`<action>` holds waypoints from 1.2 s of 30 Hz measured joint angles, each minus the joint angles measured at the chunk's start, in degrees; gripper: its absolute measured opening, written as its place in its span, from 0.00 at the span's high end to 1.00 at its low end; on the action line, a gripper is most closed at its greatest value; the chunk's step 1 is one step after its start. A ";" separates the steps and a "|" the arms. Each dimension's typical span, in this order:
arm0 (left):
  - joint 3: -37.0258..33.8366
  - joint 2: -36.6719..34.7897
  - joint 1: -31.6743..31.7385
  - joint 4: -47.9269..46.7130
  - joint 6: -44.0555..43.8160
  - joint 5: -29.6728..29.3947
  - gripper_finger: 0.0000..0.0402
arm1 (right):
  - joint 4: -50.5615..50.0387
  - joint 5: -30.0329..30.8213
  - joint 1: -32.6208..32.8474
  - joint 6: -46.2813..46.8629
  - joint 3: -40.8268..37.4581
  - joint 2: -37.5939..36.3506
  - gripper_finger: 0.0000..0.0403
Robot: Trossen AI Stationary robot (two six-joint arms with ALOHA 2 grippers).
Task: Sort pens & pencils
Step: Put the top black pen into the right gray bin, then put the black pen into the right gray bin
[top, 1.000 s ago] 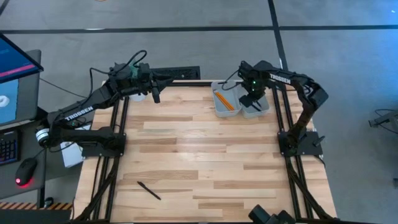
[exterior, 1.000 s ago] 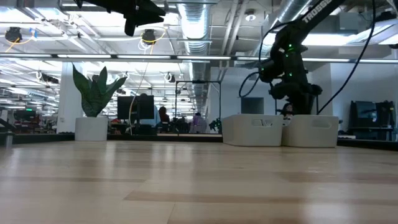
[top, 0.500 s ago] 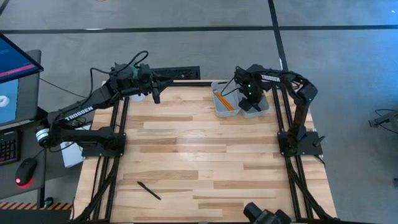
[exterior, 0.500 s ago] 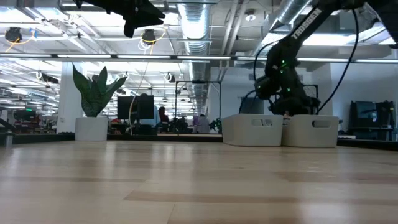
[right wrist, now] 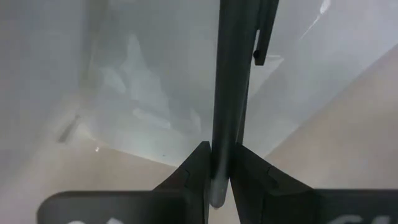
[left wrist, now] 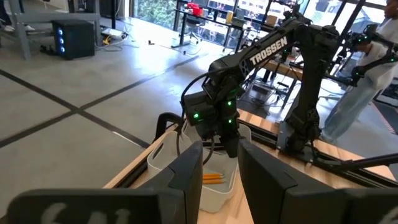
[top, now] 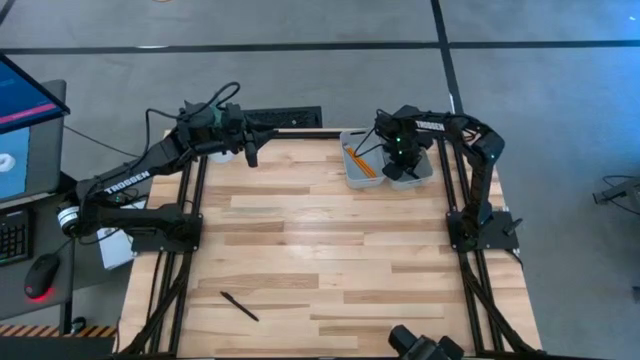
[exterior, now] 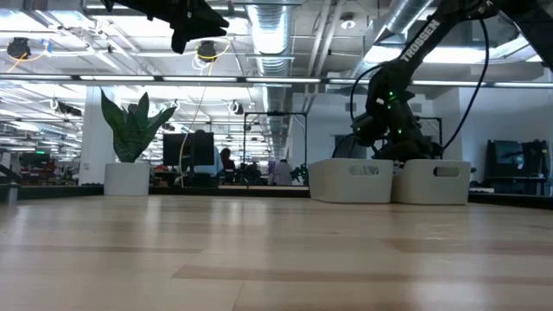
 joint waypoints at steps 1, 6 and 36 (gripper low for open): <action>0.00 0.00 0.00 -0.16 0.00 0.00 0.77 | 0.13 0.17 -0.02 -0.07 0.00 -0.12 0.82; 0.00 0.02 0.00 -0.59 0.01 -0.10 0.77 | 0.02 0.27 -0.02 0.58 -0.04 -0.27 0.79; 0.00 0.02 0.02 -0.59 0.02 -1.49 0.77 | 0.04 0.56 -0.02 4.38 -0.11 -14.99 0.72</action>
